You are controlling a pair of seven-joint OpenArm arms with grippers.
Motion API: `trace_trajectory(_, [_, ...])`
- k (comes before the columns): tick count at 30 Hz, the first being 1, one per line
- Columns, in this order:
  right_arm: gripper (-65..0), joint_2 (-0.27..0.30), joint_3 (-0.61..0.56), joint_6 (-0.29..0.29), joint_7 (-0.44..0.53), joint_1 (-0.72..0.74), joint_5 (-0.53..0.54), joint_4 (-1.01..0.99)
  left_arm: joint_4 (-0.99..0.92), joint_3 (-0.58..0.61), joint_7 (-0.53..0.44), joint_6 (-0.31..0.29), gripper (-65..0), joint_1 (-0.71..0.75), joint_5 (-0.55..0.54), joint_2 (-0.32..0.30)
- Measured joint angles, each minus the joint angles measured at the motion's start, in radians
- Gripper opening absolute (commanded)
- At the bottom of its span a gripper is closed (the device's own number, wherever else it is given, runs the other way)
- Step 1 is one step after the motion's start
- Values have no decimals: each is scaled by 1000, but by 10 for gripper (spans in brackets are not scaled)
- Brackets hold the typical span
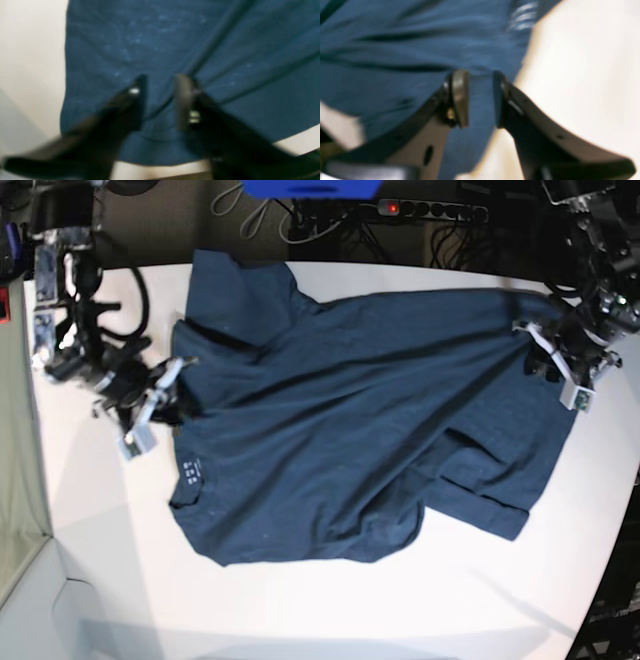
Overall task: Layout the t-shirt on the table in an organized manner, then fold the t-shirt properly
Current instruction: 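Grasp the shirt corners with both grippers near the collar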
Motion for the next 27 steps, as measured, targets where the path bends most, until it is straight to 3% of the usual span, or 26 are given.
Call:
trace_trajectory(5, [-405, -62, -1, 0, -3, -173, -3, 145, 34, -36, -11, -8, -158, 51, -8, 9])
trace_trajectory(9, [-362, -84, -5, 1, 1, -246, -4, 164, 46, -149, -6, -7, -98, 106, 6, 26])
trace_trajectory(17, [-287, -97, -4, 1, 9, -353, -7, 164, 16, -279, -14, -5, -84, 150, 4, 29])
trace_trajectory(21, [-287, -97, -4, 1, 11, -356, -7, 164, -59, -277, -24, -5, -84, 140, 129, 35])
trace_trajectory(27, [-287, -97, -4, 1, 11, -362, -6, 164, -82, -278, -181, -6, -83, 141, 219, 98])
